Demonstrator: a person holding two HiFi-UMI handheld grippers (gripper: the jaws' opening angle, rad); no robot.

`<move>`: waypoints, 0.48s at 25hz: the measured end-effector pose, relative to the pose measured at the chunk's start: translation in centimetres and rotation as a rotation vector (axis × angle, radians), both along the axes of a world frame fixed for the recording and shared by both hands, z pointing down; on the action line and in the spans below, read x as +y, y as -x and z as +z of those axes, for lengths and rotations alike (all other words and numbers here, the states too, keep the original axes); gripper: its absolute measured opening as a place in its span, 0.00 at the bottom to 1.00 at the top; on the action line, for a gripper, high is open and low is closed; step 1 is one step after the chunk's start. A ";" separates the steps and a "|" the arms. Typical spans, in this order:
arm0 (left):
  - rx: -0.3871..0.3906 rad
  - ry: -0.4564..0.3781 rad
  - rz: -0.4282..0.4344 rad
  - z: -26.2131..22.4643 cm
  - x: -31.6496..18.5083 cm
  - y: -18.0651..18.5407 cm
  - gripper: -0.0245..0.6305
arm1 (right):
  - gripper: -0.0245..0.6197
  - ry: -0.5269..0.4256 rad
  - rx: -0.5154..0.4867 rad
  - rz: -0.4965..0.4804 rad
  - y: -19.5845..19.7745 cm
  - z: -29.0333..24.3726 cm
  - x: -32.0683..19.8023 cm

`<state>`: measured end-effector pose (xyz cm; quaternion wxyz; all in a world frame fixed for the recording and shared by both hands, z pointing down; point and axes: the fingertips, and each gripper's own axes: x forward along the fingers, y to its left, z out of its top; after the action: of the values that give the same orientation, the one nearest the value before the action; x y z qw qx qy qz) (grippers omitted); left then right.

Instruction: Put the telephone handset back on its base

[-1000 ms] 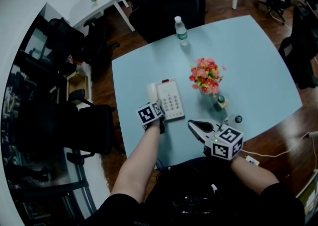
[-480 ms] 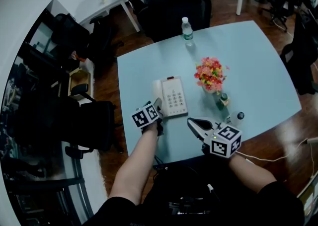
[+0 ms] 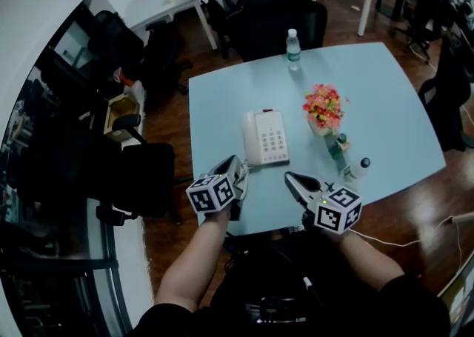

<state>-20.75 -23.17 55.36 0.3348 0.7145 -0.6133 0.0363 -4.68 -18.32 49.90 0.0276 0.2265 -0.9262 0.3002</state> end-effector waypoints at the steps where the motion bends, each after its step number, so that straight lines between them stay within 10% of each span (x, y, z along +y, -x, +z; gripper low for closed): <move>1: 0.024 -0.010 0.016 -0.5 1.3 -0.4 0.04 | 0.05 -0.002 0.010 0.006 0.0 0.1 0.6; 12: 0.105 -0.024 0.070 -2.2 16.5 -2.0 0.04 | 0.05 0.017 0.098 0.065 -0.9 1.6 9.5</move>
<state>-18.71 -6.70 53.18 0.3562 0.7405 -0.5699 0.0033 -3.75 -8.83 51.50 0.0648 0.2707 -0.9133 0.2974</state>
